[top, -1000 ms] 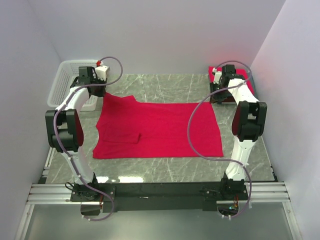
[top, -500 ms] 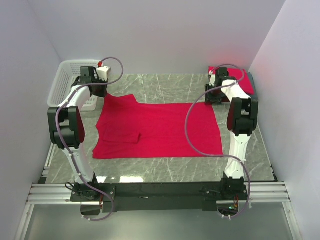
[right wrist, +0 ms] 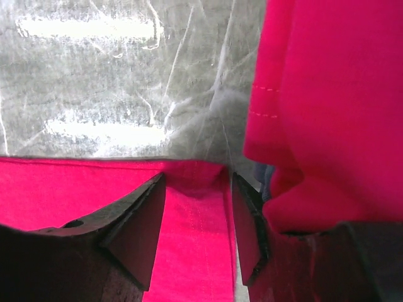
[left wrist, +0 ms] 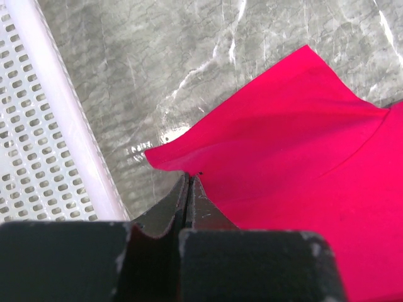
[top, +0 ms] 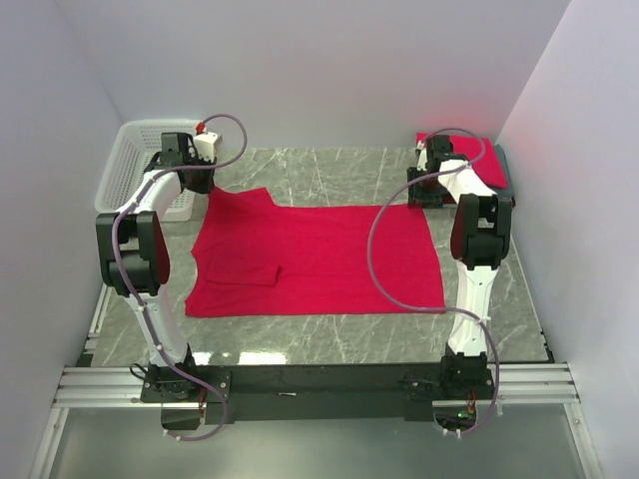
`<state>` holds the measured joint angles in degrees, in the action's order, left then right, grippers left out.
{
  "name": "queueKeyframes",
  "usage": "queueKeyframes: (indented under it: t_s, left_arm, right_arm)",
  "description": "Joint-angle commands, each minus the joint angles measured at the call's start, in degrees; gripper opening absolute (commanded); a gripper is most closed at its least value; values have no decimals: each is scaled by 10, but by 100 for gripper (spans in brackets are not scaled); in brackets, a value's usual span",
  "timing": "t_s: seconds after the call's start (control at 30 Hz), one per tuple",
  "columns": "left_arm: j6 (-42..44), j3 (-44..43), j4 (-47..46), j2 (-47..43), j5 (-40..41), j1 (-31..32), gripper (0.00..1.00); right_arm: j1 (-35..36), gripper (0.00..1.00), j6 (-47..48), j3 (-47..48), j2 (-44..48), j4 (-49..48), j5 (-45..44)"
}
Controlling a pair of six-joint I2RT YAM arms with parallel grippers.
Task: Fold and stack the t-shirts
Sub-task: Fold the tshirt
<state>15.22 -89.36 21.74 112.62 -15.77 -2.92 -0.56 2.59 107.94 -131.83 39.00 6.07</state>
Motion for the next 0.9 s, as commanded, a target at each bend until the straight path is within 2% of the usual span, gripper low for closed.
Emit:
queueKeyframes:
  t_s: [0.0, 0.07, 0.17, 0.27, 0.3, 0.4, 0.87]
  left_arm:
    - [-5, -26, -9, 8, -14, 1, 1]
    - [-5, -29, -7, 10, -15, 2, 1]
    - [-5, -28, -8, 10, -15, 2, 1]
    - [-4, -31, -5, 11, -17, 1, 0]
    - [-4, -31, -5, 10, -18, 1, 1]
    - [-1, -34, -1, 9, -21, 1, 1]
    - [31, -3, 10, -48, -36, -2, 0]
  right_arm:
    - [1, 54, -3, 31, -17, -12, -29]
    - [2, 53, -2, 45, -24, -4, -21]
    - [3, 47, 0, 66, -39, 12, -12]
    - [3, 30, 1, 91, -58, 39, 2]
    - [3, 18, 2, 97, -66, 48, 10]
    - [3, 0, 5, 90, -56, 43, 17]
    - [-7, 0, 35, -19, 103, -3, 52]
